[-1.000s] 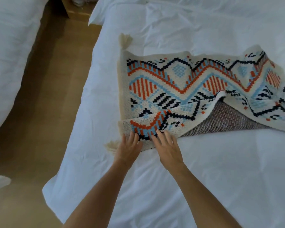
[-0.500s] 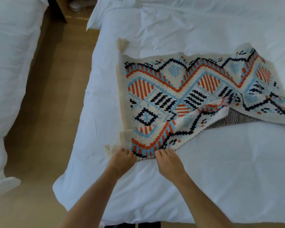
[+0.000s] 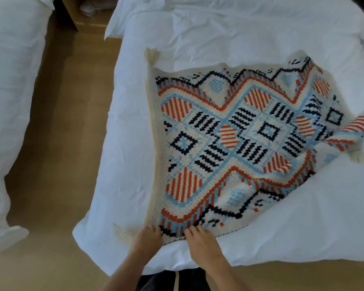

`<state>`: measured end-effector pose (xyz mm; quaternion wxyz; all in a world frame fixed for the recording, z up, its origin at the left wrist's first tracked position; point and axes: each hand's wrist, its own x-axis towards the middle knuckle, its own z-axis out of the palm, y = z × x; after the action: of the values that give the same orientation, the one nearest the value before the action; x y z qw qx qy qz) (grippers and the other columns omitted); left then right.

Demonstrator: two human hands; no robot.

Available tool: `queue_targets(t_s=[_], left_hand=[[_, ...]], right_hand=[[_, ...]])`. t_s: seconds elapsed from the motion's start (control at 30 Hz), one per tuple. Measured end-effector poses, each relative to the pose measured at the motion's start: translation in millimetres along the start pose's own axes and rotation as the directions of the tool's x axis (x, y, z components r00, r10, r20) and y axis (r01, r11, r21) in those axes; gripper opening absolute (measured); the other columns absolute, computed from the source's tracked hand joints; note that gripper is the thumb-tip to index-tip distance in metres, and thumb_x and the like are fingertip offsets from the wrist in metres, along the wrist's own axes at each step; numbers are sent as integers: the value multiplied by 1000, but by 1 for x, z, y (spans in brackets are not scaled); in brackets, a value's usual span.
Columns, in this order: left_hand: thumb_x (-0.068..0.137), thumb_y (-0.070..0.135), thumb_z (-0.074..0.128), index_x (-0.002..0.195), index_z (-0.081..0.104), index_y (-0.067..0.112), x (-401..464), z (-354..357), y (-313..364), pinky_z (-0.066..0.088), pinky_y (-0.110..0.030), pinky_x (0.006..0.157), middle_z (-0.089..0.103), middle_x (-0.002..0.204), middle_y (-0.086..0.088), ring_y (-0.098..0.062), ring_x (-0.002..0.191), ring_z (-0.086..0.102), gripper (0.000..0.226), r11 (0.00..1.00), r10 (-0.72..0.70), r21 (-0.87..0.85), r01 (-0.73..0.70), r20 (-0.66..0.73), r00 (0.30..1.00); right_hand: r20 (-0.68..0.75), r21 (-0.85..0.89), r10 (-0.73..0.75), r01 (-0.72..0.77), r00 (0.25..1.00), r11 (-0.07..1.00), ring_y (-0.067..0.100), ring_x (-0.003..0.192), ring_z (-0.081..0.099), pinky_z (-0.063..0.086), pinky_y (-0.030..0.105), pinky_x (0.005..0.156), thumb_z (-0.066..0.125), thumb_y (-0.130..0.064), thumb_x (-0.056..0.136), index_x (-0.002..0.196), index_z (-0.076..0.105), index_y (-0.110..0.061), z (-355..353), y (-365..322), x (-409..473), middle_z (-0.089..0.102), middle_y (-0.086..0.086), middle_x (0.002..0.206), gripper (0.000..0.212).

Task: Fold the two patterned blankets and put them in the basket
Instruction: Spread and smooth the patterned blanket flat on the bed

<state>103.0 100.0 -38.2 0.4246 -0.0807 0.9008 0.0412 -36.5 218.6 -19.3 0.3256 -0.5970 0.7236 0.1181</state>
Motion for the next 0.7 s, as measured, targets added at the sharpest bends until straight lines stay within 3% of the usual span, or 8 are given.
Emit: queue_targets(t_s=[0.07, 0.13, 0.23, 0.33, 0.47, 0.7], left_hand=[[99, 2, 33, 138, 40, -4, 2, 2, 6, 40, -42, 98, 39, 139, -24, -38, 121, 43, 39, 998, -38, -46, 40, 51, 998], [97, 18, 47, 141, 38, 3, 5, 2, 8, 37, -43, 102, 33, 143, -21, -36, 125, 39, 48, 996, -78, -26, 81, 106, 991], [87, 40, 49, 139, 40, 10, 8, -14, 10, 37, -47, 98, 35, 140, -20, -35, 121, 41, 61, 991, -137, 30, 134, 165, 977], [89, 37, 42, 137, 41, 13, 15, -32, 12, 41, -44, 95, 44, 135, -15, -31, 116, 46, 54, 985, -168, -29, 169, 56, 984], [92, 36, 40, 139, 36, 11, 26, -68, 16, 37, -46, 98, 42, 135, -15, -33, 120, 42, 53, 989, -144, -43, 141, -66, 987], [95, 30, 38, 146, 23, 9, 51, -164, 58, 32, -50, 107, 31, 146, -17, -35, 131, 33, 57, 994, -109, -36, 104, -177, 978]], right_hand=[[43, -4, -10, 11, 999, 1000, 27, 102, 52, 46, 36, 82, 52, -9, 87, 114, 53, -7, -3, 3, -3, 56, 11, 111, 27], [70, 6, -14, 13, 997, 1000, 30, 111, 45, 41, 38, 88, 39, -7, 93, 119, 48, -6, -1, 7, -3, 49, 13, 120, 28], [83, 67, 14, -20, 996, 998, 28, 109, 46, 41, 37, 85, 37, -9, 94, 114, 53, -6, -6, 8, -5, 50, 12, 116, 26], [-66, 64, 26, -21, 997, 998, 26, 101, 54, 45, 36, 78, 42, -10, 89, 106, 59, -10, -9, 18, -7, 57, 8, 106, 24], [-28, 76, 128, -126, 991, 989, 27, 121, 40, 36, 39, 99, 36, -17, 97, 127, 47, -8, -36, 44, -18, 44, 10, 131, 34], [-126, 82, 271, -262, 954, 962, 27, 130, 34, 33, 39, 106, 38, -24, 98, 138, 39, -10, -77, 132, -68, 36, 10, 144, 42]])
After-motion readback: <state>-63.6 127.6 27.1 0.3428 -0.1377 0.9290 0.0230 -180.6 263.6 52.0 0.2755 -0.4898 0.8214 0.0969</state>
